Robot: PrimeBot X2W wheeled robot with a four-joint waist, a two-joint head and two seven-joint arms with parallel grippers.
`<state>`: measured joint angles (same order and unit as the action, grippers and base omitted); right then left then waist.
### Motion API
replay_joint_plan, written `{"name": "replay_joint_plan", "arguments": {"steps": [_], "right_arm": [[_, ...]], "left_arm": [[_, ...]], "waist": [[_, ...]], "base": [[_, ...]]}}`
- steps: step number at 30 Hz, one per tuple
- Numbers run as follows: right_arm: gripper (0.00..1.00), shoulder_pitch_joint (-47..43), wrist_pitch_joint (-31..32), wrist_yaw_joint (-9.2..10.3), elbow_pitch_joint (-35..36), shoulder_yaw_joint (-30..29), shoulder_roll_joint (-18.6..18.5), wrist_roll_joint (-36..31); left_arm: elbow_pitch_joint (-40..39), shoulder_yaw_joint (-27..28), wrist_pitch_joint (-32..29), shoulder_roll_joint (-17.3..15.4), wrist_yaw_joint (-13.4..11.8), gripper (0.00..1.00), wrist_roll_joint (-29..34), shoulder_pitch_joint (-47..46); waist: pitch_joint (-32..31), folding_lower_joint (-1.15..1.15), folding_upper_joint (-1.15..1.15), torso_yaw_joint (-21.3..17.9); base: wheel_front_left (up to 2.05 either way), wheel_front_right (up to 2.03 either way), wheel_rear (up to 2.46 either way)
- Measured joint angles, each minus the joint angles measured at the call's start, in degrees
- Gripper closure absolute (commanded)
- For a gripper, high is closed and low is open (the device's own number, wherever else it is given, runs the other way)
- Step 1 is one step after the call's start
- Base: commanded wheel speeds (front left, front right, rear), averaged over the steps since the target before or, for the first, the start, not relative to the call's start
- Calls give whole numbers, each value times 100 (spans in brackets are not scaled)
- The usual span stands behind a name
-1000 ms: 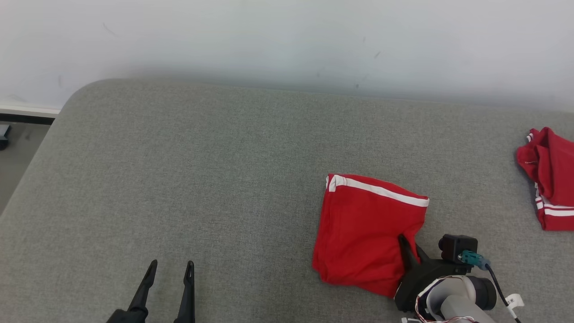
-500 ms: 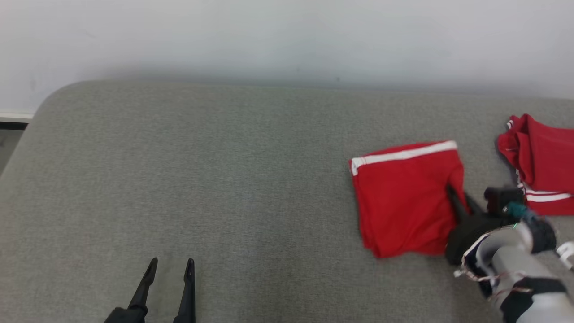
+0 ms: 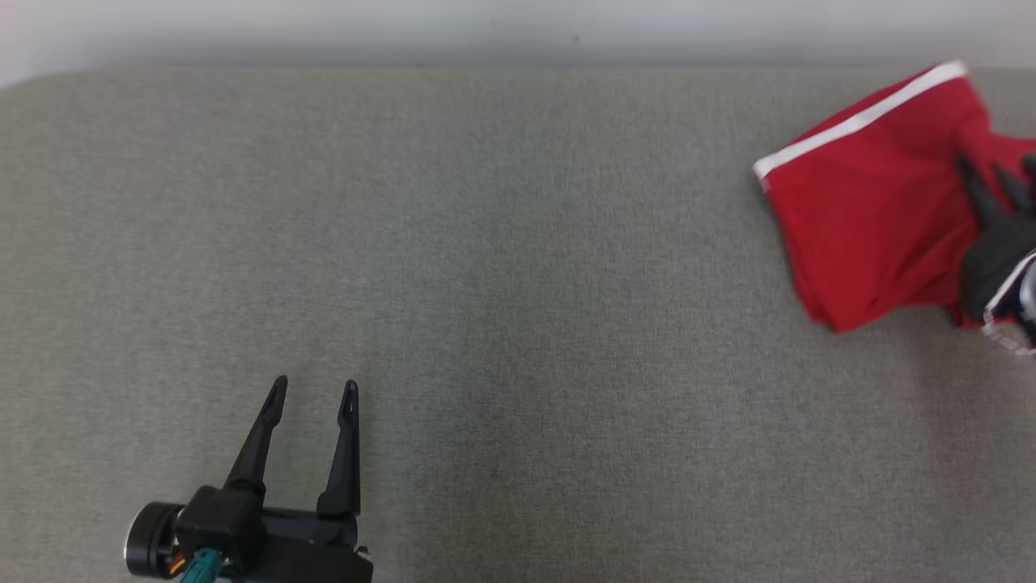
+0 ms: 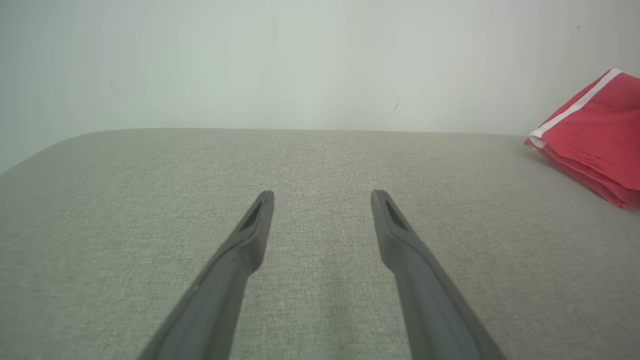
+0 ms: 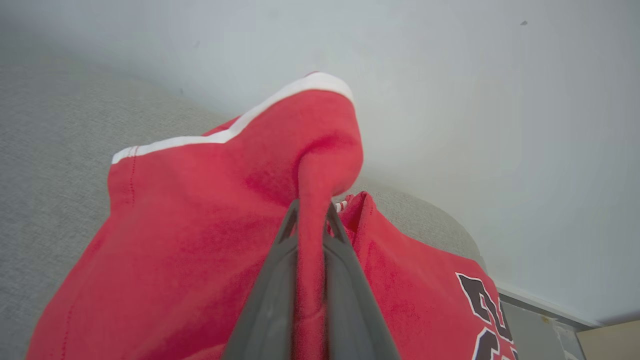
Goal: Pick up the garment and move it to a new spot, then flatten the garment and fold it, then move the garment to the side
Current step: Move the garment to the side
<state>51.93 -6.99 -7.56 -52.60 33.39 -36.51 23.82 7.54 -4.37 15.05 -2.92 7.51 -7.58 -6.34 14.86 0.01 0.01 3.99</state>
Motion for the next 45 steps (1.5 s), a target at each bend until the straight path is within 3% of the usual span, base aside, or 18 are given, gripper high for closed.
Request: {"name": "replay_joint_plan", "arguments": {"steps": [7,18,24,37,38,39,45], "right_arm": [[100,515,338,0,172,324,-735,291],[100,955,704,0,424,538,-1564,637],[100,964,750,0,304,457,-1723,660],[100,1061,861,0,8,266,-1677,527],[63,1063,877,0,-11,263,-1674,504],[0,1072,886,0,-37,261,-1672,468],[0,1177,649,0,-143,13,-1562,378]], "left_arm": [[-237,-82,0,-2,0,0,54,-261],[-779,-48,-1,-101,0,0,113,-495],[-901,-54,-1,-129,0,0,141,-545],[-926,-41,-1,-147,0,0,144,-562],[-921,-37,-1,-146,0,0,144,-562],[-915,-34,-1,-145,0,0,144,-562],[-814,35,0,-124,0,0,131,-536]], "waist": [[489,0,0,-139],[1114,-1,0,-334],[1289,-1,0,-414],[1339,-1,0,-401],[1332,-1,0,-396],[1323,-1,0,-392],[1145,-2,0,-375]], "base": [[0,0,0],[0,0,0],[0,0,0],[0,0,0],[0,0,0],[0,0,0],[0,0,0]]}}
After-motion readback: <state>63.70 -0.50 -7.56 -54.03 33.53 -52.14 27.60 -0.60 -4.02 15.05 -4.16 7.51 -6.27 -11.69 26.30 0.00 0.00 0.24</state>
